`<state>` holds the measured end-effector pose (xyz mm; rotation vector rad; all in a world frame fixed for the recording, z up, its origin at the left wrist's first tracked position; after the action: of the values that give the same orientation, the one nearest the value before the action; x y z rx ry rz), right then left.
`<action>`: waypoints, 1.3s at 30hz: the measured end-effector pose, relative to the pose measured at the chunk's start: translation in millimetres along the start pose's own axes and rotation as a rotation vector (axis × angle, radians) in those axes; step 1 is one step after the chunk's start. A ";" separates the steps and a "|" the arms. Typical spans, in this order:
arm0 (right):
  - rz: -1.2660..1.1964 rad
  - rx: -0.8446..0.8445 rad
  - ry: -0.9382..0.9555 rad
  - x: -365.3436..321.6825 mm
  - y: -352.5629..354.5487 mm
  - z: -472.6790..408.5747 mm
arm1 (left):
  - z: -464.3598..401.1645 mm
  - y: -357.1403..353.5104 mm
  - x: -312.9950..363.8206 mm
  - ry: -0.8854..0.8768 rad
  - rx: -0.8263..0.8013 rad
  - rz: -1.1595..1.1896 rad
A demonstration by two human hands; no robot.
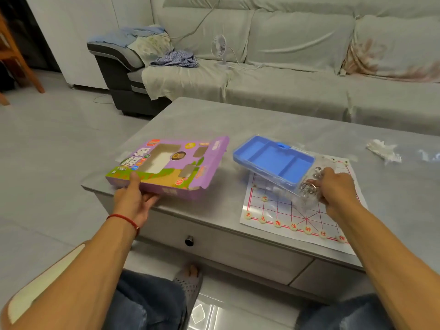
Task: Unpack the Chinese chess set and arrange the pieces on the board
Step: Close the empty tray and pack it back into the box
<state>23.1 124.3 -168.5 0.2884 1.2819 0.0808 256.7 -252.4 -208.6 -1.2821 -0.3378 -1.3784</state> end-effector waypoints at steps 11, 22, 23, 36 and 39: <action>-0.142 0.015 0.018 4.5 18.4 6.3 | 26.2 -26.1 3.9 -0.583 0.421 -0.969; -0.141 0.018 -0.010 9.1 22.1 19.7 | 70.0 -58.3 -65.7 -0.875 -0.127 -1.576; -0.153 0.021 -0.007 8.6 23.1 21.6 | 69.3 -59.1 -61.9 -0.857 -0.107 -1.534; -0.315 -0.291 -0.026 -2.7 17.3 51.8 | 44.1 -63.2 -11.2 -0.600 -0.057 -0.990; -0.228 -0.365 -0.019 -0.7 11.6 59.8 | 37.9 -61.9 -8.5 -0.562 -0.046 -0.915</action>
<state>81.0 125.2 -149.6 -0.1702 1.2466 0.1152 220.8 -199.4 -173.4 -1.6255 -1.4181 -1.7270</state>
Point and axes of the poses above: each hand's wrist, its own z-axis away from the middle knuckle, its own y-axis out of the back of the hand, x = y × z, the point moved 4 cm from there along -z, towards the middle knuckle, and after that the axes turned 1 degree about z, right-handed, at the moved point
